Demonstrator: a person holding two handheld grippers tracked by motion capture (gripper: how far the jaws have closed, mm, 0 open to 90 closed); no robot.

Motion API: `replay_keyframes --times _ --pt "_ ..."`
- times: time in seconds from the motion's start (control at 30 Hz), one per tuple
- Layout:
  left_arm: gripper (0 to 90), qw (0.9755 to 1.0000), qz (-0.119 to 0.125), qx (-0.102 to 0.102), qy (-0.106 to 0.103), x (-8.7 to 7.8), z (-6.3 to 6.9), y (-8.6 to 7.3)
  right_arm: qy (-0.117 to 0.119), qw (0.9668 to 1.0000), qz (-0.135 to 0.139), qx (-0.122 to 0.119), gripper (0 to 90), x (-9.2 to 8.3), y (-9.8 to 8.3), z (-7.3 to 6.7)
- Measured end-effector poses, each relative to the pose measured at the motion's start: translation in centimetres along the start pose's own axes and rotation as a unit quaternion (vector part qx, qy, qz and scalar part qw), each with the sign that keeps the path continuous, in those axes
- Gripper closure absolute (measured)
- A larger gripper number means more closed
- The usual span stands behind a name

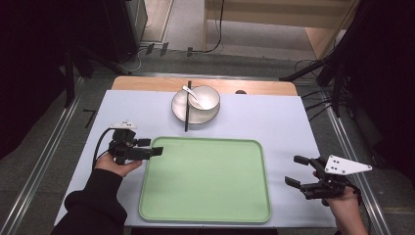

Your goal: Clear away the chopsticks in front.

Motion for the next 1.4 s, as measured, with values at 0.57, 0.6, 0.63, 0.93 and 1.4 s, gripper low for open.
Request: replay_keyframes --times 0.57,0.6,0.63,0.93,1.4 --pt "33.5 0.9999 -0.012 0.009 0.008 2.7 0.4 6.1 -0.006 0.9999 -0.007 0.004 17.6 -0.1 -0.3 0.1" --pt "33.8 0.9999 -0.014 0.000 -0.006 3.0 0.4 6.3 -0.006 1.0000 -0.006 0.004 17.6 -0.1 -0.3 0.0" --pt "33.7 0.9999 -0.009 -0.010 -0.001 3.5 0.1 6.8 -0.005 1.0000 -0.006 0.003 17.6 0.0 -0.2 0.0" --pt "34.7 0.9984 -0.027 -0.005 0.048 6.4 -0.9 8.8 -0.002 0.9999 -0.010 -0.001 17.5 0.1 -0.2 -0.1" --pt "44.1 0.9909 -0.066 -0.015 0.116 11.3 -2.3 10.6 -0.003 0.9999 -0.011 0.005 17.5 0.1 -0.3 -0.1"
Point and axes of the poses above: each handheld gripper's, and its own axes: x roughly forward along the jaws, y roughly out of its top, z roughly to its right, the point moved 8 cm from there along x, roughly forward along the jaws, and after that the axes turned 6 degrees about y, right-handed, at the moved point
